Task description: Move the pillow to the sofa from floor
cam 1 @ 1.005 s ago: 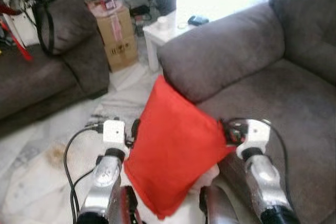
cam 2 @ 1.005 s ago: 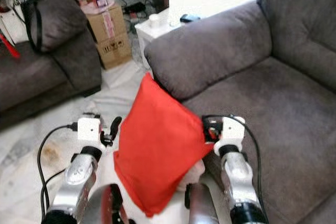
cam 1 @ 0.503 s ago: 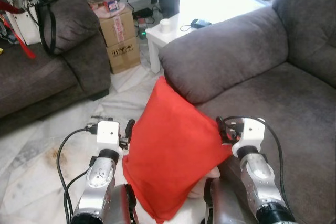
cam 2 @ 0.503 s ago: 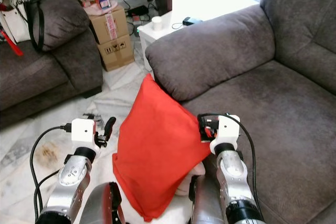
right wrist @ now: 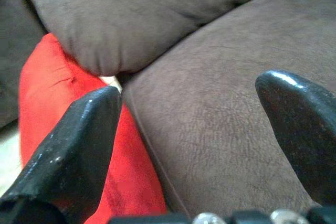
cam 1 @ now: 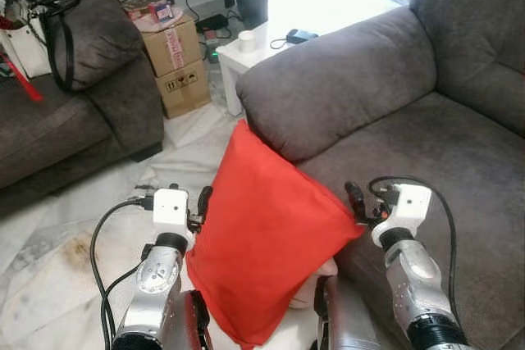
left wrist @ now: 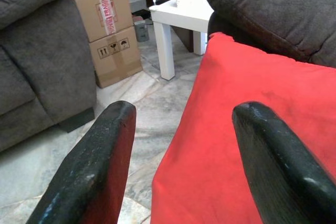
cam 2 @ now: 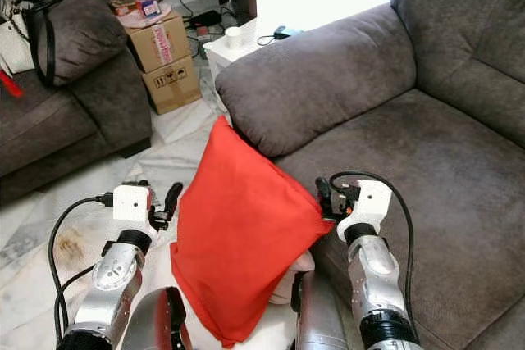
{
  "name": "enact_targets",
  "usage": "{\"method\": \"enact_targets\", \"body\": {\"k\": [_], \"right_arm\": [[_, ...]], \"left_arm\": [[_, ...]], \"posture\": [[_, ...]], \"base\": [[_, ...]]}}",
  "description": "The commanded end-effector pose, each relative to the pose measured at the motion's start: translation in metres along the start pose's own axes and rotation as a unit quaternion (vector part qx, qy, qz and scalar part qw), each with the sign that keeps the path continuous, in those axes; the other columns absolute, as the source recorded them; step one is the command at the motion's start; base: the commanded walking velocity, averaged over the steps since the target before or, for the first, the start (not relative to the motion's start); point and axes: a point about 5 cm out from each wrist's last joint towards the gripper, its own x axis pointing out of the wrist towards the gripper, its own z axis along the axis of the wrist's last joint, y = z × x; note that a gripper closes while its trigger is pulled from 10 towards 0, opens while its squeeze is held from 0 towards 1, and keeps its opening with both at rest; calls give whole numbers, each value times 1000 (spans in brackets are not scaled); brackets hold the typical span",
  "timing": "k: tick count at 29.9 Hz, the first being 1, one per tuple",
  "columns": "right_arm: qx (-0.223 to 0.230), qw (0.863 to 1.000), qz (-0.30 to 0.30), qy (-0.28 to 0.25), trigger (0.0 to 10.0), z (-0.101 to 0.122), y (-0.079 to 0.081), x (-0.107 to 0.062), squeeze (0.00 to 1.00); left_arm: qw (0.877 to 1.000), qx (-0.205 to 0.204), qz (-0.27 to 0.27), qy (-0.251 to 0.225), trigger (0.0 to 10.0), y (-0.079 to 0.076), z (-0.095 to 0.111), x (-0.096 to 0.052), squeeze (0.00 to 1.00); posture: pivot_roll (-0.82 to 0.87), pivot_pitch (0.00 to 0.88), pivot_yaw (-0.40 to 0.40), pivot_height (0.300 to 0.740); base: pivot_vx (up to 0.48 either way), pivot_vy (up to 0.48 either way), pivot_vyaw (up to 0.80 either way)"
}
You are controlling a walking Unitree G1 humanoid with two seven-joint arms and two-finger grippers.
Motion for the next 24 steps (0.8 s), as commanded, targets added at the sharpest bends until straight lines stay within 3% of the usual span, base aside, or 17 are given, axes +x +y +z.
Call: {"method": "enact_targets", "body": {"k": [1, 7, 9, 13, 15, 19, 24], "right_arm": [[-4, 1000, 11, 16, 10000, -4, -10, -8, 1000], [-10, 999, -26, 32, 10000, -7, -39, -23, 1000], [-12, 999, -33, 40, 10000, -10, -42, -26, 1000], [5, 999, -24, 49, 10000, -18, -39, -28, 1000], [34, 998, -2, 51, 10000, -21, -31, -27, 1000], [44, 997, 39, 56, 10000, -26, -22, -28, 1000], [77, 996, 32, 44, 10000, -24, -28, -31, 1000]], "left_arm": [[1000, 5, 1, 11, 10000, 5, -5, -5, 0], [999, 20, 6, 29, 10000, 13, -16, -18, 0], [999, 23, 6, 33, 10000, 14, -17, -20, 0], [999, 23, 7, 35, 10000, 16, -18, -21, 0], [999, 23, 6, 35, 10000, 15, -18, -20, 0], [999, 22, 5, 36, 10000, 15, -18, -20, 0], [999, 21, 5, 39, 10000, 15, -19, -21, 0]], "posture": [[-90, 121, 57, 561], [-88, 123, 58, 561], [-86, 123, 59, 561], [-86, 123, 61, 561], [-83, 123, 63, 561], [-83, 122, 62, 561], [-84, 124, 61, 561]], "base": [[0, 0, 0], [0, 0, 0], [0, 0, 0], [0, 0, 0], [0, 0, 0], [0, 0, 0], [0, 0, 0]]}}
